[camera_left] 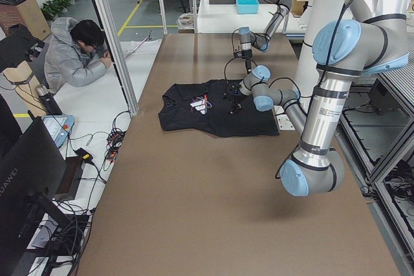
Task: Fold clothes
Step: 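Move both grippers down along the shirt sides toward the hem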
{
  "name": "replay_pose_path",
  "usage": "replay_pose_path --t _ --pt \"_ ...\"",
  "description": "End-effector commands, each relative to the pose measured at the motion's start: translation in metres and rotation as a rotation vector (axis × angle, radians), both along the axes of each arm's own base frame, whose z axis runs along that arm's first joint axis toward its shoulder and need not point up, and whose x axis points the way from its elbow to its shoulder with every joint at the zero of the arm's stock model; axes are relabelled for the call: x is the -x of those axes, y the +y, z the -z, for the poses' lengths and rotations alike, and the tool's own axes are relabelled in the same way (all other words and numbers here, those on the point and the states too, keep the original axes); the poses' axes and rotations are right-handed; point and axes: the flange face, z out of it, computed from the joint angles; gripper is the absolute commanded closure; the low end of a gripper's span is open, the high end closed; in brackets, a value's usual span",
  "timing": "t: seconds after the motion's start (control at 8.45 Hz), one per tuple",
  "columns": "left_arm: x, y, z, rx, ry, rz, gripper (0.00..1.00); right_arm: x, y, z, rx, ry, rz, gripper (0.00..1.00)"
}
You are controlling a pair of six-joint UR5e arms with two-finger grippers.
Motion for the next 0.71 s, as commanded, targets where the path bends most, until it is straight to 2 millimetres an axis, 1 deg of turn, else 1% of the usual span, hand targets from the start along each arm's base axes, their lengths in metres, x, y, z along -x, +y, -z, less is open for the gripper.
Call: replay_pose_path --t 0.0,0.12,0.24,0.35,0.59 --pt "0.001 -0.001 -0.004 0.0 -0.009 0.008 0.0 0.002 0.02 -0.014 0.012 0.019 0.044 0.06" --pt "0.001 -0.001 -0.005 0.001 -0.01 0.008 0.0 0.008 0.027 -0.016 0.01 0.024 0.057 0.06" --pt "0.001 -0.001 -0.005 0.001 -0.01 0.008 0.0 0.01 0.03 -0.016 0.01 0.024 0.064 0.06" --pt "0.0 -0.001 -0.006 0.001 -0.012 0.008 0.0 0.016 0.036 -0.016 0.009 0.025 0.084 0.06" --pt "0.001 0.0 -0.008 0.003 -0.015 0.008 0.0 0.022 0.041 -0.02 0.007 0.035 0.089 0.06"
